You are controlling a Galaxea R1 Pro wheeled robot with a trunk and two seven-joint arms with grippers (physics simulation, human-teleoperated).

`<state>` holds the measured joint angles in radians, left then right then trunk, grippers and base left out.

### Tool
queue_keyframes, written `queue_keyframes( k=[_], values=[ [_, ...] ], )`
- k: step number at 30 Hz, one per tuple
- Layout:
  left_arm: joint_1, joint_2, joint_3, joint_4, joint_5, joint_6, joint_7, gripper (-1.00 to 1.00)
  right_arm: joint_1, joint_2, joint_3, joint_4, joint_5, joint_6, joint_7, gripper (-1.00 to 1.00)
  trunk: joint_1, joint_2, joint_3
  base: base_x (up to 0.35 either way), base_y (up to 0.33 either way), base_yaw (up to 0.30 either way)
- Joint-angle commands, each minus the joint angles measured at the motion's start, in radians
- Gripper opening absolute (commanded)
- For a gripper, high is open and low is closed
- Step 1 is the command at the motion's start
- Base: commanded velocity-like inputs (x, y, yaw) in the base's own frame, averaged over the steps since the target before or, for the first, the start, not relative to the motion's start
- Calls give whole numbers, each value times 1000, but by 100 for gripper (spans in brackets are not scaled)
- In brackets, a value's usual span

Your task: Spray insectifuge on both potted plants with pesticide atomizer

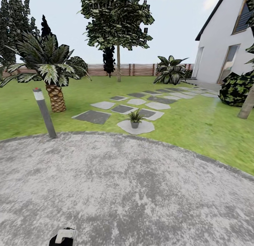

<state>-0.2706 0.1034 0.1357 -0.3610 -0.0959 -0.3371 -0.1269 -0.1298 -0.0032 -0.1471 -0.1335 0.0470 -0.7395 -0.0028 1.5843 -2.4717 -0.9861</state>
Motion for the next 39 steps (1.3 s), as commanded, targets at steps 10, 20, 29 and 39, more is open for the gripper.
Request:
queue_keyframes(
  k=[10, 20, 29, 39],
  values=[
    [-1, -1, 8, 1, -11, -4, -5, -100, -1, 0, -5, 1, 5, -3, 0, 100, 0, 0, -1, 340, 0, 0],
    [-1, 0, 8, 0, -11, -4, -5, -100, -1, 0, -5, 1, 5, -3, 0, 100, 0, 0, -1, 340, 0, 0],
    [-1, -1, 8, 1, -11, -4, -5, -100, -1, 0, -5, 0, 5, -3, 0, 100, 0, 0, -1, 340, 0, 0],
    [-1, -1, 8, 1, -11, -4, -5, -100, -1, 0, -5, 1, 5, -3, 0, 100, 0, 0, -1, 340, 0, 0]
  ],
)
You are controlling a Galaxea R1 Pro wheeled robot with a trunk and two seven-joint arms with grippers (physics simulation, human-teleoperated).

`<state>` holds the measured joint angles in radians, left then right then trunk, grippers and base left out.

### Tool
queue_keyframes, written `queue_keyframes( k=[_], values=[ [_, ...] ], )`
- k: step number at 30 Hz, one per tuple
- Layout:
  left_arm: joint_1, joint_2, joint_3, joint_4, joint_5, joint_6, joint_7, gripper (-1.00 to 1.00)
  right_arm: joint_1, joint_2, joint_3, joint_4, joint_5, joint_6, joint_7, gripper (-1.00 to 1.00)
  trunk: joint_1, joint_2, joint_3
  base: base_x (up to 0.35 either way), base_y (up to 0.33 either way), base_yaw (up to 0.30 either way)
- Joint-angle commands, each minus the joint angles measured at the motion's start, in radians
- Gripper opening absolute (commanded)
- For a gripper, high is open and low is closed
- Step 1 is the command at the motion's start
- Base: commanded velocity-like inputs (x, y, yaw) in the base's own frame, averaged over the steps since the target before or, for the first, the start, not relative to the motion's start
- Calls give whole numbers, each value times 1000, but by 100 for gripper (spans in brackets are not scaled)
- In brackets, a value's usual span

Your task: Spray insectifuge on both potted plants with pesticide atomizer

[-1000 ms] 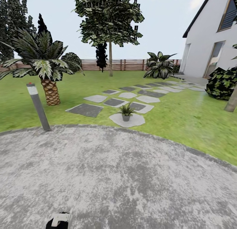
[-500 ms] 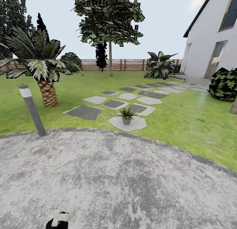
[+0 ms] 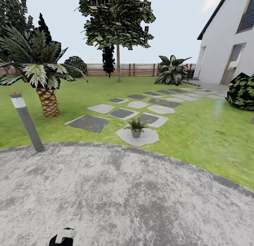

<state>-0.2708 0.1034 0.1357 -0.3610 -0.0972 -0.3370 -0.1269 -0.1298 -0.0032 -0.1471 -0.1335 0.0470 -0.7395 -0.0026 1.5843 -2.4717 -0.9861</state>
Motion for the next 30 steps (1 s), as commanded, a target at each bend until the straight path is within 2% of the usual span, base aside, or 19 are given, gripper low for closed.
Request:
queue_keyframes(
  k=[1, 30],
  values=[
    [-1, -1, 8, 1, -10, -4, -5, -100, -1, 0, -5, 0, 5, -3, 0, 100, 0, 0, -1, 340, 0, 0],
    [0, -1, 7, 1, -10, -5, -5, -100, -1, 0, -5, 1, 5, -3, 0, 100, 0, 0, -1, 340, 0, 0]
  ],
)
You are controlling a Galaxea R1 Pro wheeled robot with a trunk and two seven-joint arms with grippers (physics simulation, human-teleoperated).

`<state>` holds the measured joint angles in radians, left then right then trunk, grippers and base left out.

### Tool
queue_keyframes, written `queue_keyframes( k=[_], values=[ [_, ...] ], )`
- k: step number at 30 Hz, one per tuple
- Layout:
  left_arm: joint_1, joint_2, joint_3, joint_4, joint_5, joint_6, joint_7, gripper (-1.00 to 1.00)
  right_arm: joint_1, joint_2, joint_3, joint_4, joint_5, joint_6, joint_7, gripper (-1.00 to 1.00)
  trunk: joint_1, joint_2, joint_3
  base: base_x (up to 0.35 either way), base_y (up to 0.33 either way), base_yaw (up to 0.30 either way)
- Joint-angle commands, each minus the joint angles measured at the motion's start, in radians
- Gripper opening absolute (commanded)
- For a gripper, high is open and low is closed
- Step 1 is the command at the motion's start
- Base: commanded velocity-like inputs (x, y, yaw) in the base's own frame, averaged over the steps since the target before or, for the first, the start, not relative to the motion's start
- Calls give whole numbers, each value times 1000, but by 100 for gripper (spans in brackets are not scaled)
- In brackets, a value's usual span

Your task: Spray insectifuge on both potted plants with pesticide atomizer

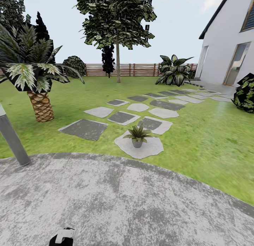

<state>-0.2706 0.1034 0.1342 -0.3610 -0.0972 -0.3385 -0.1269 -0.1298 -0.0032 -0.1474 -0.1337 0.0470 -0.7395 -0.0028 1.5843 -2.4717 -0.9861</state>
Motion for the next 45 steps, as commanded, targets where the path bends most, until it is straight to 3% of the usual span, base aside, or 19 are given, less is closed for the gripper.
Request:
queue_keyframes(
  k=[1, 25, 29, 33, 40, 45],
  values=[
    [-1, -1, 8, 0, -10, -4, -5, -100, -1, 0, -5, 1, 5, -3, 0, 100, 0, 0, -1, 340, 0, 0],
    [-1, 1, 10, 1, -10, -3, -5, -100, -1, 1, -4, 1, 4, -3, 1, 100, 0, 0, -1, 340, -2, 0],
    [-1, 0, 9, 1, -10, -4, -5, -100, -1, 30, -7, -6, -1, -4, -1, 100, 0, 0, -1, 324, -86, 0],
    [-1, -1, 9, 1, -10, -4, -5, -100, -1, 40, -9, -12, -2, -4, -2, 100, 0, 0, -1, 316, -114, 0],
    [-1, -2, 8, 1, -10, -3, -5, -100, -1, 31, -14, -128, -6, -4, -3, 100, 0, 0, -1, 313, -122, 0],
    [-1, -2, 8, 1, -10, -3, -5, -100, -1, 24, -12, -144, -4, -4, 2, 100, 0, 0, -1, 293, -145, 0]
  ],
)
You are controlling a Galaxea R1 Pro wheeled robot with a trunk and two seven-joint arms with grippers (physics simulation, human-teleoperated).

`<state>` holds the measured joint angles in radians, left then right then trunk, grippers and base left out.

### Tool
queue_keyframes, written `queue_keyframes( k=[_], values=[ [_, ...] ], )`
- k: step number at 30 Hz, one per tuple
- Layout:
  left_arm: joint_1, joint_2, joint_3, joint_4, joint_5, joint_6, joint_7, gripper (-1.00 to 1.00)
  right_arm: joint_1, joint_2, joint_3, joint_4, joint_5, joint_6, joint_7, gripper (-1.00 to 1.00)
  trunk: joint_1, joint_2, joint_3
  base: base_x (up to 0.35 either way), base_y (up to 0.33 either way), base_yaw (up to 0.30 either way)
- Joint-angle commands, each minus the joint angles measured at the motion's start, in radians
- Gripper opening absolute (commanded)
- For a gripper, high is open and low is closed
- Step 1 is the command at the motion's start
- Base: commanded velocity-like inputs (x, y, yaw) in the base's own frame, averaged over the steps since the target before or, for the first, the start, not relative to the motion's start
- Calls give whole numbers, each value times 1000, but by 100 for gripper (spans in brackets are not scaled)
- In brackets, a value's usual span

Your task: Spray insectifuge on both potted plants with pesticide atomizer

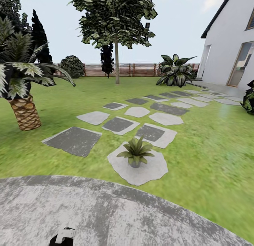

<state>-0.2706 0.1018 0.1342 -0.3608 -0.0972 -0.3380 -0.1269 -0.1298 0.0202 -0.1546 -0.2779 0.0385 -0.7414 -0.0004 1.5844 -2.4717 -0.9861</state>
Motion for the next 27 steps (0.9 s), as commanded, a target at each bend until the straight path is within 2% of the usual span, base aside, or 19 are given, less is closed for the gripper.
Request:
queue_keyframes(
  k=[1, 3, 8, 27],
  values=[
    [-1, -1, 8, 0, -10, -4, -5, -100, -1, -3, -4, 0, 5, -3, 0, 100, 0, 0, -1, 289, -151, 0],
    [-1, -1, 8, 0, -10, -4, -5, -100, -1, -26, -3, -1, 6, -3, 4, 100, 0, 0, -1, 288, -152, 0],
    [-1, -1, 8, 0, -9, -4, -5, -100, -1, -43, 1, 0, 7, -3, 6, 100, 0, 0, -1, 301, -115, 0],
    [-1, -1, 8, 0, -9, -4, -5, -100, -1, -43, 1, -1, 7, -4, 7, 100, 0, 0, -1, 334, -15, 0]
  ],
)
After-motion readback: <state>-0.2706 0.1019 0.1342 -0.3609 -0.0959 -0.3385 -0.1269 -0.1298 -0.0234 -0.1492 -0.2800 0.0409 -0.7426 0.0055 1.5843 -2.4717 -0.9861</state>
